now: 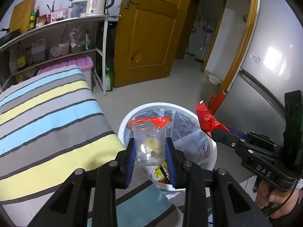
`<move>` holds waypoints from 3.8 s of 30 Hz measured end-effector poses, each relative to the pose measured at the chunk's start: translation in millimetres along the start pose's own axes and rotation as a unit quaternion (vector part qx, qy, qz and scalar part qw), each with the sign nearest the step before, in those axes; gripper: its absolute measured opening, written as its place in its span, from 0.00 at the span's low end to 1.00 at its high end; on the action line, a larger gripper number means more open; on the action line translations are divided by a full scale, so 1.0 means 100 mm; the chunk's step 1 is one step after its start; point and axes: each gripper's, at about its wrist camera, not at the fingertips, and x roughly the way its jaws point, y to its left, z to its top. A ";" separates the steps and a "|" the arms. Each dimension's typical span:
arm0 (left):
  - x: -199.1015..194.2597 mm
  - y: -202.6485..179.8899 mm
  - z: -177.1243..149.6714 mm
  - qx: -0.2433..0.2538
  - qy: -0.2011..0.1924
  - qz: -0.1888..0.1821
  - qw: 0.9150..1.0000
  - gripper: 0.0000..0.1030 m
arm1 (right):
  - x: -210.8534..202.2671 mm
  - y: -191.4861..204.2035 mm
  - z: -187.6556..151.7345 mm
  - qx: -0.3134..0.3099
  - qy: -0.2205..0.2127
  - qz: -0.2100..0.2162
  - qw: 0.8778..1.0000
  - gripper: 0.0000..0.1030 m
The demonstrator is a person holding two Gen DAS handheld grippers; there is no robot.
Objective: Collect trash
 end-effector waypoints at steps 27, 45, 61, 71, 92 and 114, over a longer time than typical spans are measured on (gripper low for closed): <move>0.31 -0.05 -0.01 -0.004 0.037 -0.013 0.999 0.37 | 0.05 -0.10 -0.06 0.011 0.008 -0.016 1.000 0.28; -0.67 -0.05 -0.30 0.012 -0.055 -0.002 0.998 0.42 | -0.70 0.52 -0.28 -0.032 -0.062 -0.028 0.997 0.28; -1.21 -0.12 -0.69 0.034 -0.094 -0.001 0.995 0.48 | -1.11 0.84 -0.72 -0.048 -0.068 -0.037 0.996 0.28; -1.29 -0.09 -0.89 0.024 -0.093 0.006 0.995 0.48 | -1.20 0.94 -0.88 -0.058 -0.075 -0.043 0.995 0.28; -1.34 -0.11 -0.98 0.022 -0.099 0.016 0.995 0.48 | -1.19 0.92 -0.91 -0.060 -0.072 -0.044 0.995 0.28; -1.35 -0.07 -0.99 0.020 -0.102 0.020 0.994 0.48 | -1.18 0.92 -0.94 -0.059 -0.070 -0.043 0.995 0.28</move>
